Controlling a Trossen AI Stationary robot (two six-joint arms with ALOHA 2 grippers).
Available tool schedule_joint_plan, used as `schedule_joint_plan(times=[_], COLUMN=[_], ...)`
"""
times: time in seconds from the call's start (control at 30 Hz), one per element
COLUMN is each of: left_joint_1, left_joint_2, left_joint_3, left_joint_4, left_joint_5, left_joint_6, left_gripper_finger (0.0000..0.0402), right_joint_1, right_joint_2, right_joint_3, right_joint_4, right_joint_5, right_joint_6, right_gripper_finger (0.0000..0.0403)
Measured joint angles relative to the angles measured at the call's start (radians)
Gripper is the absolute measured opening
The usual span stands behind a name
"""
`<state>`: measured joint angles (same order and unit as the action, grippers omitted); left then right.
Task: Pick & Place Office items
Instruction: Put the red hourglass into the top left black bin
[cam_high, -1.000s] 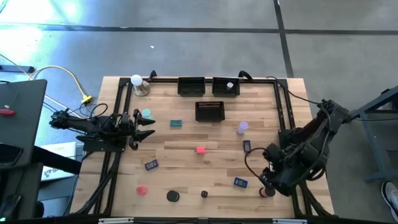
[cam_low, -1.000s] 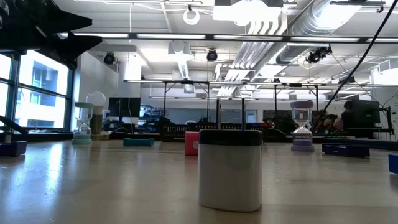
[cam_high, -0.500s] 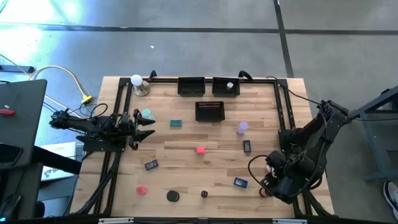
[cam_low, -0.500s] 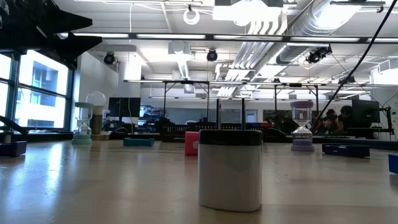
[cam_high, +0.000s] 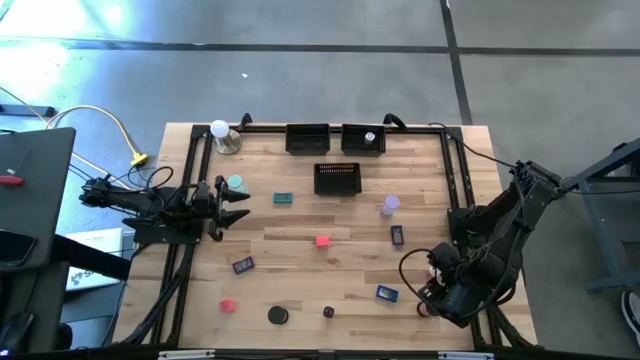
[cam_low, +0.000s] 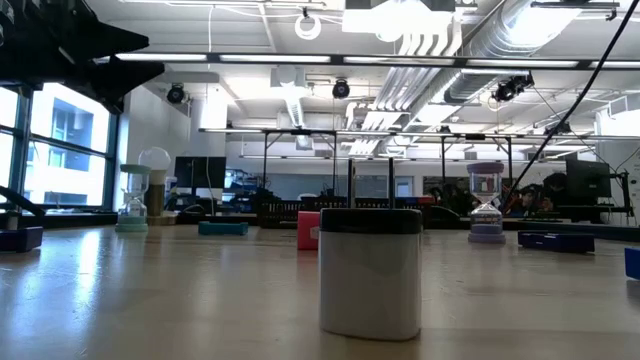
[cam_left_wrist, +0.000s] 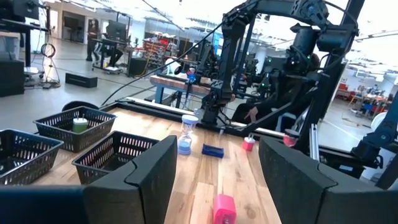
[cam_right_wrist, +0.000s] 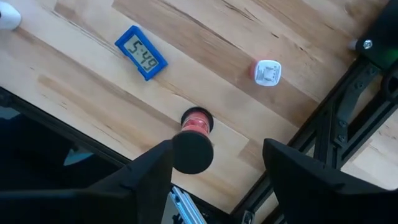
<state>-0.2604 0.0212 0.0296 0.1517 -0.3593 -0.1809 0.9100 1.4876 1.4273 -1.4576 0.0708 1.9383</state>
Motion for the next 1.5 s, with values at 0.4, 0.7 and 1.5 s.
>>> schedule_joint_plan(times=[0.4, 0.7, 1.5], left_joint_1=[0.000, 0.000, 0.000], left_joint_2=[0.000, 0.000, 0.000], left_joint_3=[0.000, 0.000, 0.000], left_joint_4=[-0.024, -0.024, -0.024], left_joint_5=[-0.002, -0.003, -0.004], left_joint_6=[-0.015, -0.015, -0.014], left_gripper_finger=[0.0221, 0.0221, 0.0221], right_joint_1=[0.007, 0.041, 0.069], right_joint_2=[0.012, 0.069, 0.156], right_joint_3=[0.000, 0.000, -0.110], right_joint_4=[0.010, 0.095, 0.222], right_joint_5=[0.017, 0.007, -0.096], right_joint_6=[-0.028, -0.025, 0.007], right_gripper_finger=[0.0363, 0.0381, 0.0334])
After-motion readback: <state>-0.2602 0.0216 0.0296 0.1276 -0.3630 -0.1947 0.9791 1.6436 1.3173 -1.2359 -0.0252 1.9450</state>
